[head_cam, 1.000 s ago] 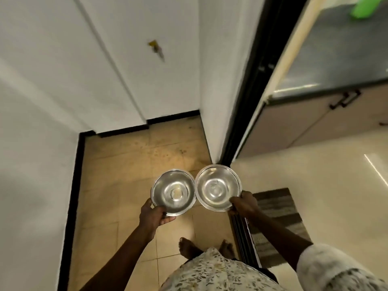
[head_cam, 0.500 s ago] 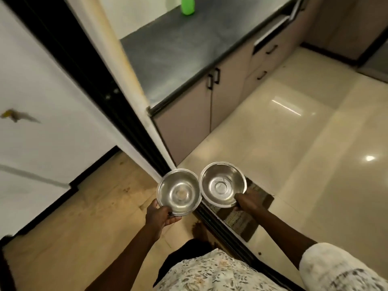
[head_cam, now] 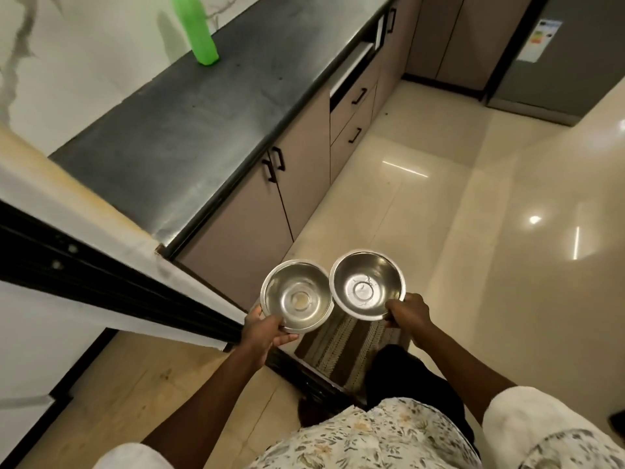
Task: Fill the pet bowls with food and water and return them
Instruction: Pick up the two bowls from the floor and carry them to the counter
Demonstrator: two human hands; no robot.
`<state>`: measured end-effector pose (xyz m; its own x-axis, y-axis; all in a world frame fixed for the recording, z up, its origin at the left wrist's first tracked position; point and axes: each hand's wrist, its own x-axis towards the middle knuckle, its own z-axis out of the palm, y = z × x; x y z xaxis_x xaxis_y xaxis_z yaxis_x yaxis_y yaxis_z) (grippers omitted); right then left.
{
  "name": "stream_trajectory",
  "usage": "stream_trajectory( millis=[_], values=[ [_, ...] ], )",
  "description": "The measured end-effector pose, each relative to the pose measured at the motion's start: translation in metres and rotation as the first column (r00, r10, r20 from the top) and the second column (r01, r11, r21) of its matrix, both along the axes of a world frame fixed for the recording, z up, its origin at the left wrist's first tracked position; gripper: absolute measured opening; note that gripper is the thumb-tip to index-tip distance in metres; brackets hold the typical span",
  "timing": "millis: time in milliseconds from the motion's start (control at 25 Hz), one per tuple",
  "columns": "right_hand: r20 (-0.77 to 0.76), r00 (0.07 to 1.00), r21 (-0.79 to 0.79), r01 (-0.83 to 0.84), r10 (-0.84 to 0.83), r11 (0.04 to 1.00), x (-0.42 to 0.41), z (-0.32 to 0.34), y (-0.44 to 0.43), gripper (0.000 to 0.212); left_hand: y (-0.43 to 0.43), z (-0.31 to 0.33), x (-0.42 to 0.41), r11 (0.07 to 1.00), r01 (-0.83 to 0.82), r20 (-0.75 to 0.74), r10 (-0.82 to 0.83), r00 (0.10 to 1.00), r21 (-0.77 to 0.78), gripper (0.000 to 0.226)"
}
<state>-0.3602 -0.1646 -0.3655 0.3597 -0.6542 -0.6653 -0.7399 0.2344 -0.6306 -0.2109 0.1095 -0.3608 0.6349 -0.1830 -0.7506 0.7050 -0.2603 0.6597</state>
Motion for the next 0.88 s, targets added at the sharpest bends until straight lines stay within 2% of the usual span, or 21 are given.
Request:
stream_trajectory(
  millis=[160,440,600,880],
  values=[
    [0.007,0.997,0.005,-0.079,0.079,0.997,0.048,-0.011,-0.069,0.014,-0.056,-0.008,0.033,0.998,-0.031,0.0,0.031,1.0,0.045,0.069],
    [0.035,0.952,-0.019,-0.303,0.303,0.953,0.162,0.016,-0.216,0.01,-0.18,0.006,0.076,0.953,-0.3,0.023,0.299,0.954,0.039,0.068],
    [0.057,0.924,-0.075,-0.374,0.379,0.924,0.215,0.035,-0.283,0.011,-0.241,0.021,0.104,0.932,-0.362,0.04,0.362,0.931,0.008,0.07],
    [0.127,0.879,-0.066,-0.455,0.46,0.888,0.318,0.045,-0.333,0.012,-0.293,0.047,0.169,0.875,-0.477,0.115,0.484,0.868,-0.081,0.045]
  ],
)
